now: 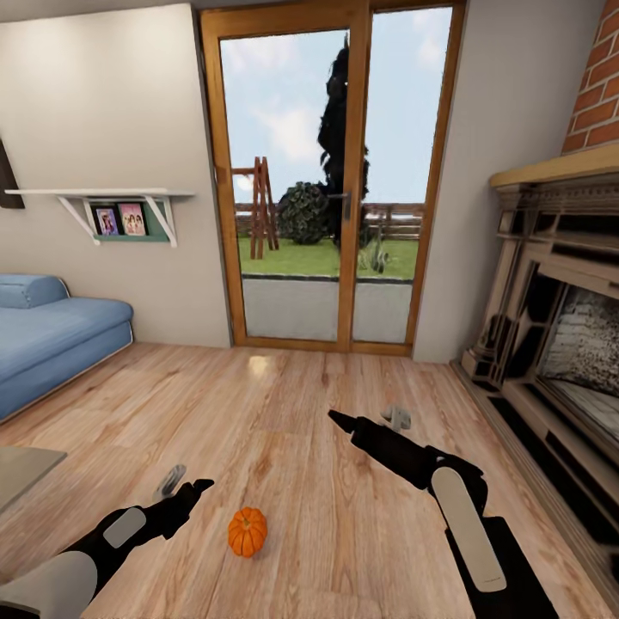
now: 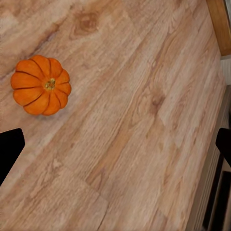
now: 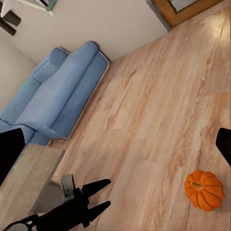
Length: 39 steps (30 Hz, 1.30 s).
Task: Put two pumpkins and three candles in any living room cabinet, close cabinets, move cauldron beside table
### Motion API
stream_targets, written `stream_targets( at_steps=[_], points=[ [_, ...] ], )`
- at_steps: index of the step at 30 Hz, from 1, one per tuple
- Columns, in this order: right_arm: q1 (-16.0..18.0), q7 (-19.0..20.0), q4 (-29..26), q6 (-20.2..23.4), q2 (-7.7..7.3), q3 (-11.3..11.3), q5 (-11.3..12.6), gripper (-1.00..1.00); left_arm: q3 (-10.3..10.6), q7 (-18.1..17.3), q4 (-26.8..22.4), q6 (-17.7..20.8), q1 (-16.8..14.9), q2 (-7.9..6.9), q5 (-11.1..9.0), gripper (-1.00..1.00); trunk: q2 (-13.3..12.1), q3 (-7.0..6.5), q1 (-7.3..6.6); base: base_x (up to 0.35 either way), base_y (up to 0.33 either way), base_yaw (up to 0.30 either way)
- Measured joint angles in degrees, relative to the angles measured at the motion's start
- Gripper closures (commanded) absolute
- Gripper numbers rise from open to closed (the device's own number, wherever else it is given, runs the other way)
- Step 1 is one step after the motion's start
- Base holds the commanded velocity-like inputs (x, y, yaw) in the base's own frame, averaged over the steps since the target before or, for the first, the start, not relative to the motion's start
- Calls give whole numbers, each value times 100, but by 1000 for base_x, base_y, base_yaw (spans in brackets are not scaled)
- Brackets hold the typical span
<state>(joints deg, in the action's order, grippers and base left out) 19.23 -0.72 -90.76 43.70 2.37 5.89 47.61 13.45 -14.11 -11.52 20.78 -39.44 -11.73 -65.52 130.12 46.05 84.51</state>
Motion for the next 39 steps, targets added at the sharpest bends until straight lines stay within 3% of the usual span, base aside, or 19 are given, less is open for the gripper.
stream_targets(
  at_steps=[5, 10, 16, 32, 39],
  points=[
    [-1, 32, 1, 26, -41, -251, 152, -100, -1, -5, 0, 7, 1, 0, -1, -100, 201, 90, 110, 0, 0, 0],
    [-2, 39, 1, 60, -52, -336, 177, -100, 4, -157, 4, 1, 2, 0, 7, -100, 401, 180, 220, 0, 0, 0],
    [-2, 40, 1, 102, -47, -360, 179, -100, 7, -385, 8, -9, 2, 0, 18, -100, 642, 287, 352, 0, 0, 0],
    [-2, 41, 5, 114, -46, -356, 179, -100, 0, -467, 9, 8, 3, -8, 18, -100, 1284, 575, 703, 0, 0, 0],
    [-1, 41, 9, 114, -46, -356, 178, -100, -1, -469, 9, 25, 2, -18, 13, -100, 1318, 727, 734, 0, 0, 0]
  ],
)
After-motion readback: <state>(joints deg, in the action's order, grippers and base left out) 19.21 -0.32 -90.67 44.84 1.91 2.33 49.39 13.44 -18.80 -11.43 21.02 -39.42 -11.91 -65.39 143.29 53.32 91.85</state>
